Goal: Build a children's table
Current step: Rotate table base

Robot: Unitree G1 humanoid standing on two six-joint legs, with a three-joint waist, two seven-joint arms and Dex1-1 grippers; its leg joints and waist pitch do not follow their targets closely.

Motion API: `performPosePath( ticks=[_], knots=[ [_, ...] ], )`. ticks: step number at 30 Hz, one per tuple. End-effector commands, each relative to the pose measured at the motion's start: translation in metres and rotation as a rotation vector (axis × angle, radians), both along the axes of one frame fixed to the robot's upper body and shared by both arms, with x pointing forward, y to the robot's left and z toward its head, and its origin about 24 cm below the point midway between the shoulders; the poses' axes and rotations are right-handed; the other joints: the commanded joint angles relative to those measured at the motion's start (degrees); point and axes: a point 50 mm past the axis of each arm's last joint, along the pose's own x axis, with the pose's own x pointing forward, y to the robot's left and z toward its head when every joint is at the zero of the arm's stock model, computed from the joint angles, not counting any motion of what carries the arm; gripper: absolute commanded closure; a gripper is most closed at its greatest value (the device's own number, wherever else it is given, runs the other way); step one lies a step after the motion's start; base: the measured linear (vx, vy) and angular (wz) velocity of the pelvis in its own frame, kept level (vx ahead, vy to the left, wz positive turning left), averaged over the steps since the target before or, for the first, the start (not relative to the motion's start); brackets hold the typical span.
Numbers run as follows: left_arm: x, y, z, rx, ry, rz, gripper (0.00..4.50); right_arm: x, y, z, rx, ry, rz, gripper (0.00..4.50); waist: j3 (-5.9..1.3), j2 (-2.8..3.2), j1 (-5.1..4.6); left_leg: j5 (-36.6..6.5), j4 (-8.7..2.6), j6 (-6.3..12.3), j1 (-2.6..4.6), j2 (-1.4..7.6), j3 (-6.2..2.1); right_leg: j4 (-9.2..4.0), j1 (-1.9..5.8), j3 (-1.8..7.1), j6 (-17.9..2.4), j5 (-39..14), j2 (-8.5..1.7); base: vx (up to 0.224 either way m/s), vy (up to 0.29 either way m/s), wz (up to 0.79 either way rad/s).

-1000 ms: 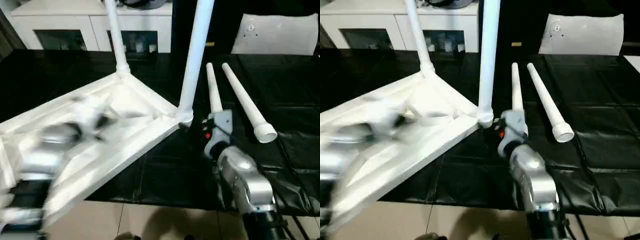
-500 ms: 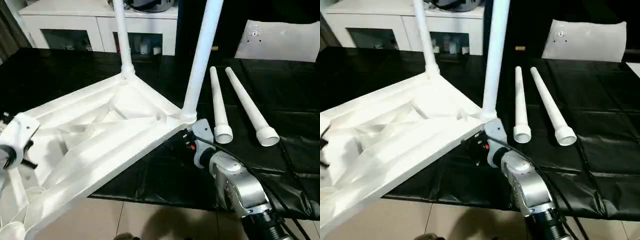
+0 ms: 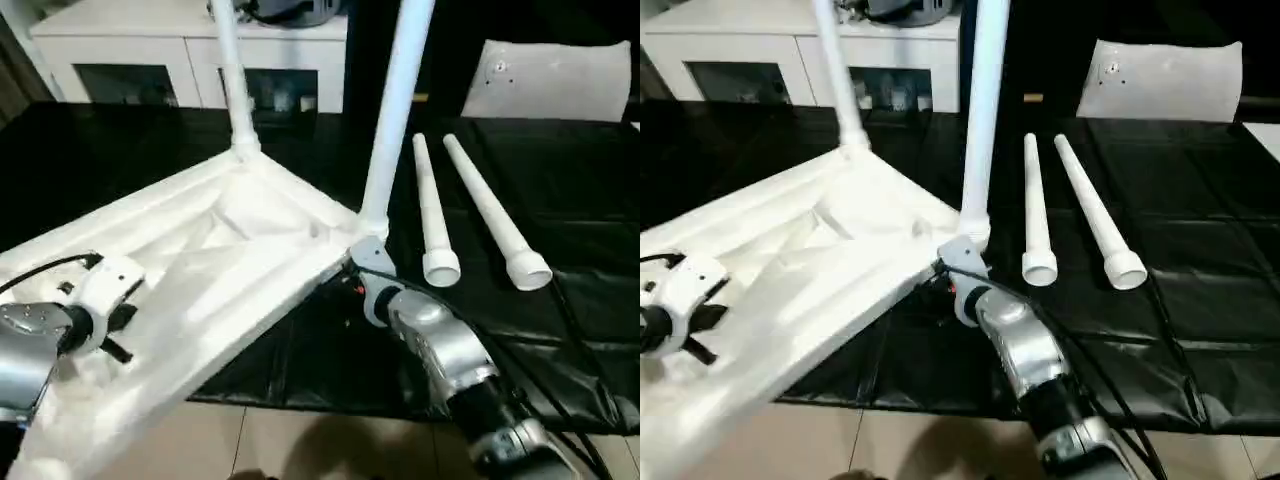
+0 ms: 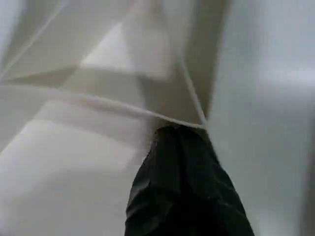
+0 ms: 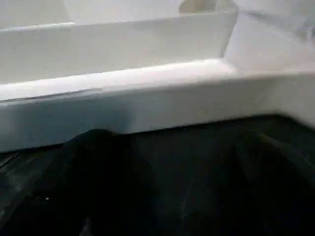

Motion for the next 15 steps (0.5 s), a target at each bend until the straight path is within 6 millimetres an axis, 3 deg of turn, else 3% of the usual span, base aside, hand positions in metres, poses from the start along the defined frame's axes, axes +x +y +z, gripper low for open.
performPosePath(
  ticks=[1, 4, 7, 11, 14, 15],
  knots=[
    [0.003, -0.037, -0.001, -0.164, 0.023, -0.169, 4.47, 0.006, 0.015, 0.011, 0.040, -0.061, 0.029, 0.00, -3.23, 1.15, -0.14, -17.05, -5.07, -2.07, 0.80, 4.31, -2.25, -3.78, 2.03, 4.97, -10.07, -14.49, -5.77, 0.000, 0.000, 0.00],
    [0.006, -0.052, 0.001, -0.222, 0.027, -0.231, 4.47, 0.010, 0.016, 0.013, 0.048, -0.071, 0.013, 0.00, -3.18, 1.09, -0.29, -17.72, -5.21, -1.98, 0.59, 4.28, -2.38, -3.83, 2.39, 4.97, -9.40, -16.30, -5.81, 0.000, 0.000, 0.00],
    [0.028, -0.072, 0.001, -0.276, -0.043, -0.220, 4.47, 0.016, 0.012, 0.017, 0.048, -0.090, -0.021, 0.00, -3.31, 1.18, -0.45, -16.42, -4.94, -1.82, 0.87, 4.03, -2.11, -4.06, 2.27, 5.02, -9.22, -15.97, -5.59, 0.000, 0.000, 0.00],
    [0.046, -0.078, 0.000, -0.241, -0.108, -0.191, 4.47, 0.020, 0.006, 0.020, 0.035, -0.114, -0.049, 0.00, -3.51, 0.73, -0.50, -13.17, -4.73, -0.42, 0.21, 3.85, -2.06, -3.91, 2.73, 5.03, -8.74, -14.52, -5.56, 0.000, 0.000, 0.00],
    [0.076, -0.094, 0.003, -0.205, -0.235, -0.142, 4.47, 0.027, -0.008, 0.031, 0.033, -0.183, -0.109, 0.00, -3.74, 0.77, -0.28, -11.74, -4.28, 0.29, 0.42, 3.61, -1.83, -4.17, 2.73, 4.91, -8.14, -14.39, -5.47, 0.000, 0.000, 0.00],
    [0.076, -0.094, 0.003, -0.205, -0.235, -0.142, 4.47, 0.027, -0.008, 0.031, 0.033, -0.183, -0.109, 0.00, -3.70, 0.75, -0.28, -11.24, -4.28, 0.53, 0.14, 3.60, -1.91, -4.16, 2.87, 4.88, -7.86, -14.42, -5.45, 0.000, 0.000, 0.00]
  ],
)
